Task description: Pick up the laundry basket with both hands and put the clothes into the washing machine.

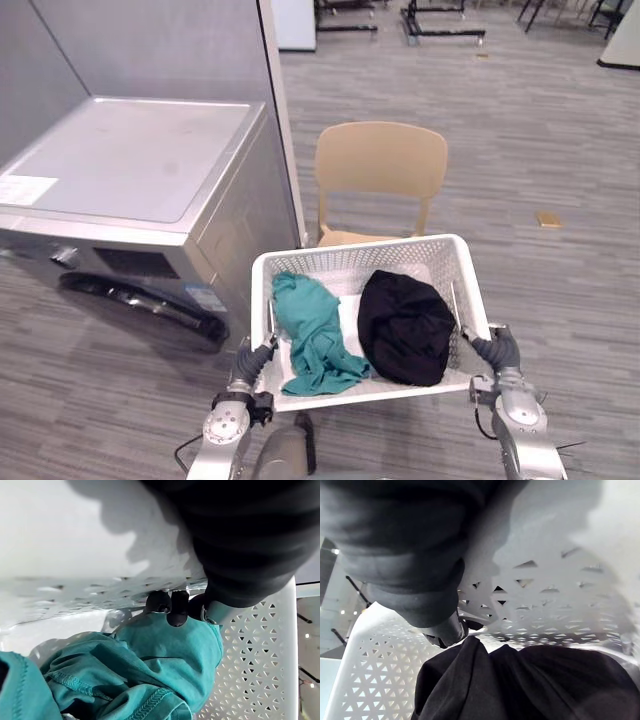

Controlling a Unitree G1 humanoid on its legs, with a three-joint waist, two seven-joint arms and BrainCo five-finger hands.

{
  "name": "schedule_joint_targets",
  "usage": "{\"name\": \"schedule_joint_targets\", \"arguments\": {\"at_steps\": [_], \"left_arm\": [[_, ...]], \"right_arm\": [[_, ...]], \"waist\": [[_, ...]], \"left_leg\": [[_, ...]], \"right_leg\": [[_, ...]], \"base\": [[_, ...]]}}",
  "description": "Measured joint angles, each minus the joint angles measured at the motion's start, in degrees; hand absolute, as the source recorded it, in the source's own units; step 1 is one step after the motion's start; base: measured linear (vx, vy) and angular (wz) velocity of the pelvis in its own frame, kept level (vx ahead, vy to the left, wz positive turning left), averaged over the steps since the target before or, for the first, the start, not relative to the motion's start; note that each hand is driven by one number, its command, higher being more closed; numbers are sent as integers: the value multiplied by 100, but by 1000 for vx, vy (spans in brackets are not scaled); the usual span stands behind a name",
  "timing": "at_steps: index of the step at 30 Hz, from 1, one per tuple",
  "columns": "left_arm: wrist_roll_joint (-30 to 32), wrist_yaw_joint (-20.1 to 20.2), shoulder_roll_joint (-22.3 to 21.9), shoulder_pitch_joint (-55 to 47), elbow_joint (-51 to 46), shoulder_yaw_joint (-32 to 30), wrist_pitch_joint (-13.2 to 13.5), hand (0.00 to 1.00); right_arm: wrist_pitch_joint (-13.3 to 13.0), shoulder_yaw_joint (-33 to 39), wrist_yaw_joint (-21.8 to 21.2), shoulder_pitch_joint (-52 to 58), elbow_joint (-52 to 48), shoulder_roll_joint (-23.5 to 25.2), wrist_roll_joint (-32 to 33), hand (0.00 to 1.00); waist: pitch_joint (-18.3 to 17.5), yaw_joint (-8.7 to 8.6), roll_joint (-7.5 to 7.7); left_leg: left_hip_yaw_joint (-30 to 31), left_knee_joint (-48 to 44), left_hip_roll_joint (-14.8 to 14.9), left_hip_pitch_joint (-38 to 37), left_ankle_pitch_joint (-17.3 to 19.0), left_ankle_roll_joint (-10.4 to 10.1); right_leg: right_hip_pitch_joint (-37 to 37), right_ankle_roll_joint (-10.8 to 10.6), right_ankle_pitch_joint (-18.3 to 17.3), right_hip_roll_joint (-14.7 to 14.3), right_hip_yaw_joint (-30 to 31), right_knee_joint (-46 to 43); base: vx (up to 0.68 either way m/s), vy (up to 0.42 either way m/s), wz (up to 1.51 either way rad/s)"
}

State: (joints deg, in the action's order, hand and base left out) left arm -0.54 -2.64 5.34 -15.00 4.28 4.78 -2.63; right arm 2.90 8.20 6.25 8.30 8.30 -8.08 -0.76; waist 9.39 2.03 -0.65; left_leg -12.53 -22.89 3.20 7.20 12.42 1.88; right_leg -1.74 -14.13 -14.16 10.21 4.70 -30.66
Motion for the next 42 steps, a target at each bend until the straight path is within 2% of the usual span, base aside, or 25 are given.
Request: {"name": "schedule_joint_targets", "arguments": {"at_steps": [1, 3, 5, 6, 7, 8, 9, 10, 11, 12, 13, 14, 16, 18, 19, 20, 21, 22, 25, 26, 27, 28, 34, 37, 42], "left_arm": [[1, -3, 31, 10, 25, 0, -15, 100], [2, -34, 143, 2, 133, -29, -59, 100], [2, -44, 183, 18, 160, -23, -58, 100], [1, -55, 186, 45, 217, -12, -57, 100], [9, -68, 180, 129, 440, 28, -54, 100], [21, -99, 40, 152, 675, 65, -67, 100], [22, -119, 22, 153, 754, 115, -68, 100], [21, -146, 27, 196, 883, 139, -67, 100], [21, -153, 43, 252, 932, 140, -67, 100], [21, -156, 51, 328, 1000, 144, -67, 100], [20, -181, 74, 518, 1160, 194, -68, 100], [19, -234, 111, 723, 1265, 223, -67, 100], [14, -382, 176, 1176, 1441, 257, -66, 100], [-54, -663, 274, 2033, 1633, 243, -49, 100], [-122, -750, 290, 2236, 1700, 238, -51, 100], [-170, -891, 308, 2648, 1816, 216, -47, 100], [-228, -1023, 365, 3080, 2014, 199, -47, 100], [-254, -1068, 416, 3291, 2136, 189, -47, 100], [-417, -1276, 630, 4302, 2653, -16, -46, 100], [-456, -1313, 668, 4710, 2864, -156, -46, 0], [-509, -1376, 690, 5049, 3003, -309, -46, 0], [-557, -1411, 690, 5181, 3039, -389, -45, 0], [-880, -1848, 664, 5903, 3303, -995, 94, 0], [-1009, -1920, 663, 5971, 3299, -1198, 288, 0], [-1008, -2037, 668, 5956, 3185, -1220, 303, 0]], "right_arm": [[0, -32, 1, -20, 83, 8, 0, 100], [-1, -137, 18, -12, 285, 94, -1, 100], [-4, -168, 33, 1, 315, 92, -1, 100], [-5, -168, 55, 11, 323, 96, -1, 100], [-20, -172, 116, 23, 422, 98, -3, 100], [-17, -166, 122, 14, 661, -34, -2, 100], [-15, -165, 124, 12, 743, -73, -1, 100], [-18, -194, 133, -16, 834, -82, 0, 100], [-18, -199, 139, -13, 838, -77, 3, 100], [-17, -199, 148, -15, 842, -69, 5, 100], [-17, -200, 210, -18, 842, -53, 12, 100], [-18, -199, 287, -90, 842, -35, 15, 100], [-19, -199, 445, -378, 841, -36, 17, 100], [-27, -184, 754, -1093, 842, -77, 52, 100], [-26, -185, 827, -1257, 843, -102, 81, 100], [-27, -184, 961, -1593, 850, -165, 134, 100], [-27, -183, 1073, -1978, 953, -219, 193, 100], [-27, -186, 1122, -2182, 1047, -231, 232, 100], [-32, -263, 1386, -3161, 1471, -230, 446, 100], [-31, -265, 1496, -3559, 1581, -236, 472, 100], [-31, -264, 1547, -3850, 1592, -250, 479, 100], [-32, -267, 1601, -3972, 1597, -247, 485, 0], [-101, -245, 1873, -4673, 1776, -96, 1179, 0], [-264, -253, 1878, -4821, 1777, 33, 1204, 0], [-415, -350, 1878, -4845, 1667, 91, 1201, 0]], "waist": [[1, -21, -1], [-7, -139, 1], [-21, -168, 14], [-25, -166, 37], [-37, -244, 54], [-126, -286, -99], [-144, -276, -128], [-212, -260, -239], [-198, -271, -218], [-224, -274, -267], [-150, -272, -155], [-57, -269, -176], [160, -272, -63], [607, -220, 30], [630, -217, 30], [806, -158, 20], [1095, -104, -1], [1200, -96, -19], [1290, -70, -9], [1387, -67, -32], [1520, -78, -26], [1557, -80, -28], [1596, -98, -34], [1596, -90, -34], [1596, -97, -33]], "left_leg": [[-35, 129, -35, -148, 0, 3], [-94, 580, -114, -626, -2, 5], [-117, 676, -127, -692, -19, -23], [-93, 659, -167, -690, -32, -45], [74, 605, -256, -698, -37, -77], [228, 668, -171, -711, -82, -141], [238, 734, -114, -729, -82, -146], [282, 1003, -52, -746, -187, -267], [305, 1078, -43, -729, -229, -278], [320, 1121, -35, -699, -277, -293], [385, 1154, -23, -589, -379, -320], [429, 1164, -28, -538, -457, -330], [475, 974, 8, -112, -480, -351], [464, 449, 65, 781, -477, -354], [464, 284, 88, 1088, -472, -356], [457, 81, 134, 1472, -458, -358], [429, -46, 204, 1605, -391, -335], [425, -125, 254, 1690, -331, -341], [386, -540, 429, 2559, -262, -365], [355, -615, 483, 2803, -268, -365], [338, -638, 499, 2951, -292, -371], [331, -650, 511, 3030, -314, -367], [314, -715, 612, 3403, -480, -329], [315, -717, 638, 3403, -480, -332], [315, -746, 649, 3397, -478, -332]], "right_leg": [[183, 16, -39, 20, -53, -358], [773, 523, -299, 74, -549, -879], [1119, 732, -339, -39, -729, -256], [1121, 871, -138, -78, -754, 219], [1100, 1008, 394, -114, -767, 627], [945, 1032, 529, -216, -875, 865], [890, 1044, 581, -249, -898, 1002], [848, 1111, 696, -346, -956, 1289], [850, 1114, 728, -366, -977, 1371], [856, 1138, 772, -380, -1002, 1444], [886, 1162, 863, -394, -1084, 1562], [903, 1193, 899, -388, -1127, 1592], [1221, 1219, 957, -386, -1250, 1530], [2026, 1263, 987, -354, -1257, 1110], [2291, 1282, 999, -352, -1267, 1023], [2608, 1283, 999, -360, -1267, 936], [2734, 1298, 1008, -399, -1266, 855], [2807, 1315, 1019, -427, -1280, 811], [3562, 1366, 1058, -529, -1273, 670], [3761, 1393, 1181, -548, -1297, 703], [3901, 1415, 1275, -553, -1294, 714], [3968, 1418, 1312, -555, -1298, 720], [4294, 1528, 1487, -613, -1367, 769], [4298, 1531, 1488, -637, -1385, 768], [4283, 1531, 1489, -647, -1386, 766]], "base": [[253, 123, -29], [229, 57, -10], [172, -24, 5], [179, -74, 34], [195, -75, 49], [234, -82, 38], [201, -67, 12], [139, -61, -4], [115, -67, 2], [44, -53, 14], [17, -65, 20], [-52, -75, 31], [-136, -59, 25], [-243, -35, 17], [-298, -16, 13], [-275, -17, 0], [-265, -21, -5], [-273, -26, -6], [-290, -35, -15], [-243, -22, -18], [-211, -19, -12], [-115, -27, -5], [-4, -34, -2], [38, -37, -2], [12, -14, 0]]}}
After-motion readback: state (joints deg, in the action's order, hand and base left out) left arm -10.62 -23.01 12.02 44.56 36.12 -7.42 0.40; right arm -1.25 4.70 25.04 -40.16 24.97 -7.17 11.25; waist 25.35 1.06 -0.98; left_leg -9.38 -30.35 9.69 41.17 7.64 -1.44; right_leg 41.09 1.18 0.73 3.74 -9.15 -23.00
